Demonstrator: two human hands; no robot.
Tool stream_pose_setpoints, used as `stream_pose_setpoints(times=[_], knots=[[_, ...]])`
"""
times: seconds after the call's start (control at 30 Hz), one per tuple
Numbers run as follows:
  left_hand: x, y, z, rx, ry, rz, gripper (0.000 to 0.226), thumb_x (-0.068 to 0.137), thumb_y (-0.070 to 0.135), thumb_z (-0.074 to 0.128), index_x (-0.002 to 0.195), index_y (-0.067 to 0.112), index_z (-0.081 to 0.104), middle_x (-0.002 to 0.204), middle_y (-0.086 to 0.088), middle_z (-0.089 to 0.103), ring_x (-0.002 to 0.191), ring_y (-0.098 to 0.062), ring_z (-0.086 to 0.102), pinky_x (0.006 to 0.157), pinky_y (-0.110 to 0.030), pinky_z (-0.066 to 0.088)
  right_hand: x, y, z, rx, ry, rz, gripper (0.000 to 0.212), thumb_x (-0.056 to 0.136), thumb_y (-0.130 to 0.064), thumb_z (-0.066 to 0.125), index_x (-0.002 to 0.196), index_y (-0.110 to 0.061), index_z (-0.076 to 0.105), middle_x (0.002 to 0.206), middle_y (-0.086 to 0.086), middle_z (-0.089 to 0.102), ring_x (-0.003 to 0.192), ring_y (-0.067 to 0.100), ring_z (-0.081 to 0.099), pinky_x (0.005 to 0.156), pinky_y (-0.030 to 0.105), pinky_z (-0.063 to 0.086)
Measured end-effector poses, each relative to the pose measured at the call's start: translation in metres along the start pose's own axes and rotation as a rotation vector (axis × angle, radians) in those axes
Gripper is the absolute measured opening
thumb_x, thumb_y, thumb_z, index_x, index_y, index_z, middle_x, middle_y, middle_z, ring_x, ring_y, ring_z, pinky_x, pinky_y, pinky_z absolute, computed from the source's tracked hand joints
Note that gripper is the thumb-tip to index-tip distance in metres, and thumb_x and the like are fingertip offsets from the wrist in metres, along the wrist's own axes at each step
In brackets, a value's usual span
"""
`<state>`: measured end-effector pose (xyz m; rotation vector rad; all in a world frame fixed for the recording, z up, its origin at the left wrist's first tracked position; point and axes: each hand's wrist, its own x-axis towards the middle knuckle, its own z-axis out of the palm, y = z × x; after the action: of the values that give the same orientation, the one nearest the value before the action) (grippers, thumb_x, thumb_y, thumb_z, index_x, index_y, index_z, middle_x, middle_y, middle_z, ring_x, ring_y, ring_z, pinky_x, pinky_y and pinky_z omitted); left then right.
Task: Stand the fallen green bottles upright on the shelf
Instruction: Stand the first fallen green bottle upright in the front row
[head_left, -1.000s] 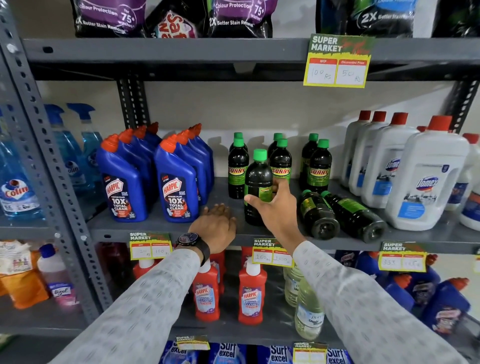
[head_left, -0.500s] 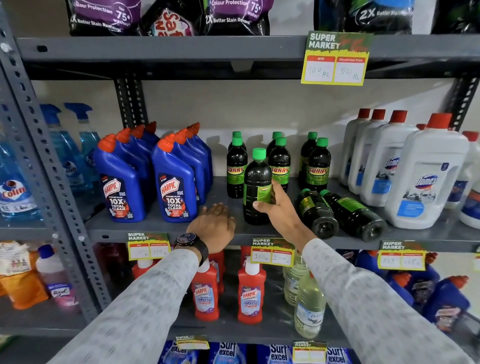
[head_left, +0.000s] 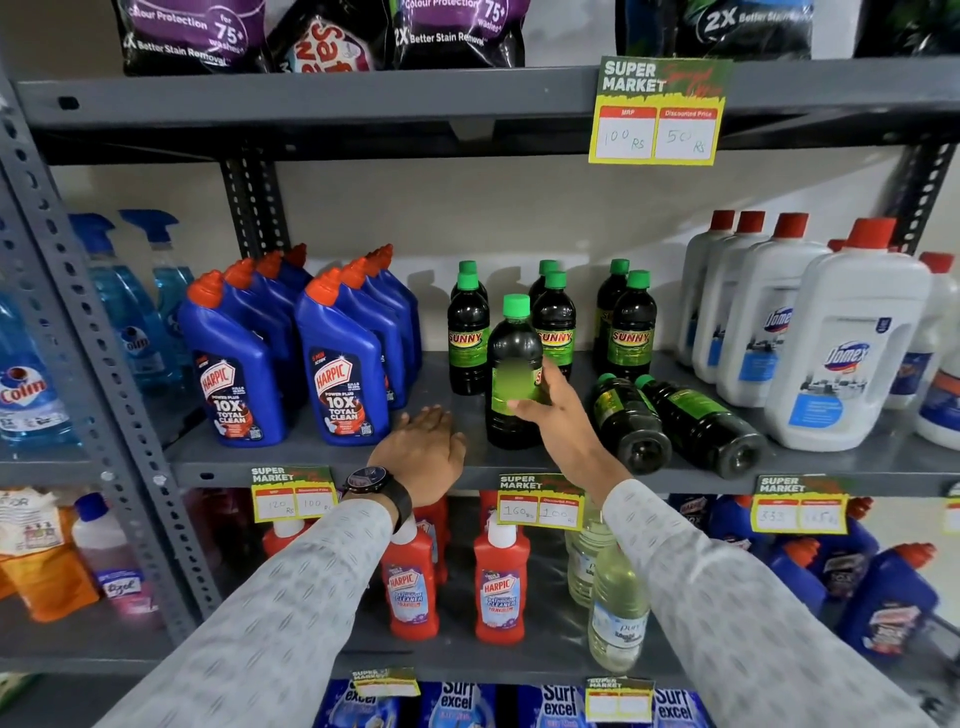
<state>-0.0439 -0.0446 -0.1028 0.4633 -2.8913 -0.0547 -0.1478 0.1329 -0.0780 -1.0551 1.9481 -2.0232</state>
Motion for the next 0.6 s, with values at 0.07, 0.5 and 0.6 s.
stream_pose_setpoints(times=[0.07, 0.5, 0.6], knots=[[-0.0002, 0.0004, 0.0000, -0.002, 0.005, -0.002, 0.062, 0.104, 0.038, 0.020, 0.157, 0.007, 0.028, 0.167, -0.012, 0.025, 0.155, -0.023, 0.022, 0.126, -0.042, 0.013, 0.0020, 0.0012, -0.0021, -0.010, 0.006, 0.013, 0.063, 0.092, 0.004, 0.070, 0.148, -0.017, 0.050, 0.130, 0.004, 0.070, 0.120, 0.017, 0.067, 0.111, 0.038, 0.049], [0.0016, -0.0014, 0.0017, -0.019, -0.003, -0.007, 0.063, 0.104, 0.041, 0.020, 0.158, 0.009, 0.026, 0.167, -0.010, 0.023, 0.155, -0.021, 0.020, 0.127, -0.042, 0.013, 0.0015, 0.0054, -0.0012, 0.003, 0.004, 0.011, 0.072, 0.092, 0.004, 0.073, 0.154, -0.014, 0.042, 0.138, 0.005, 0.066, 0.128, 0.018, 0.063, 0.114, 0.048, 0.047], [0.0017, -0.0020, 0.0017, -0.015, -0.004, -0.007, 0.064, 0.104, 0.041, 0.020, 0.158, 0.009, 0.026, 0.167, -0.011, 0.024, 0.155, -0.022, 0.020, 0.127, -0.042, 0.013, 0.0015, 0.0062, 0.0005, -0.053, 0.046, 0.001, 0.074, 0.085, -0.003, 0.083, 0.148, -0.016, 0.047, 0.130, 0.002, 0.070, 0.120, 0.016, 0.067, 0.108, 0.046, 0.052]])
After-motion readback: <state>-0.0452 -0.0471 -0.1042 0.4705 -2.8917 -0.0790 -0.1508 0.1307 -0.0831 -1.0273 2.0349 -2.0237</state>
